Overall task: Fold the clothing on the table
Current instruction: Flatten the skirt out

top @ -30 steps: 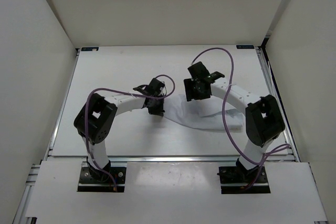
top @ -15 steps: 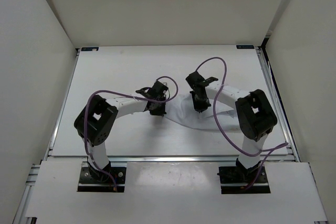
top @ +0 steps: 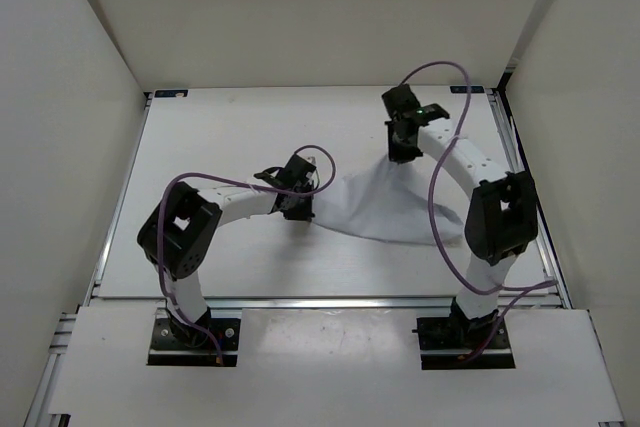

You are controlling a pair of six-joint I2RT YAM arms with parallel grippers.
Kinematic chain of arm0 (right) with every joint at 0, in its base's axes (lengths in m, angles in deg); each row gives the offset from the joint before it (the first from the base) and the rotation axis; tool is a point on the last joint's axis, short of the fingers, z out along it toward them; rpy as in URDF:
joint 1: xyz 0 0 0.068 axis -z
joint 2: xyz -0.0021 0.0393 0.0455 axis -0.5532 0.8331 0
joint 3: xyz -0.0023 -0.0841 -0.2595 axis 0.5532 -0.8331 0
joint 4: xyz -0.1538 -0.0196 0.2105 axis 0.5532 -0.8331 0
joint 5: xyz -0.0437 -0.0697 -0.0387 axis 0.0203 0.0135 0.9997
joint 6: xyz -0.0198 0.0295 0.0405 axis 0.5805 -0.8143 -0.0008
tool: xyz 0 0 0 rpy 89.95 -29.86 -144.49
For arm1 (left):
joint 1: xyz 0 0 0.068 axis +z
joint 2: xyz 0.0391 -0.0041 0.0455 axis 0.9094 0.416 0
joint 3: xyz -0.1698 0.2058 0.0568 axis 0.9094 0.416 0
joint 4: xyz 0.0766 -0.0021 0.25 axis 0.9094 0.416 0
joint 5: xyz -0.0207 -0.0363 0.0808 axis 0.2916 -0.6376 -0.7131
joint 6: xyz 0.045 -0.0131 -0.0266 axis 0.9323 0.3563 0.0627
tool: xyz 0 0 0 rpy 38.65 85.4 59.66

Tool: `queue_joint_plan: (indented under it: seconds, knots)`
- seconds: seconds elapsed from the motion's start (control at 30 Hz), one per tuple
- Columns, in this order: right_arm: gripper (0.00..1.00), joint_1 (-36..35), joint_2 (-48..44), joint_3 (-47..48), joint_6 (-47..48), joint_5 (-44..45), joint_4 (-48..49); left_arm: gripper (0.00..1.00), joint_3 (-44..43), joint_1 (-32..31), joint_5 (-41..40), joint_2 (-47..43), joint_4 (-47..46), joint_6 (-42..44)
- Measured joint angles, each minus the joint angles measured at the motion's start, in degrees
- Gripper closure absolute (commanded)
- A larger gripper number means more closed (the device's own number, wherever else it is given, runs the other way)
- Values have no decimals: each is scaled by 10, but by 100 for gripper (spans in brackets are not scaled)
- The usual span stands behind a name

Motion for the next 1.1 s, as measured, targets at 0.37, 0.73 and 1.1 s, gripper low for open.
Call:
queue_joint_plan:
  seconds: [0.37,0.73,1.1]
  knots:
    - [52,175,178,213,12,58,-51,100,52,28,5,-49,16,2]
    - [48,90,53,101,30,110,-61,100,60,39,7,-60,29,0]
    - [52,86,-46,-139,-5,50,-34,100,84,52,8,-83,40,-2]
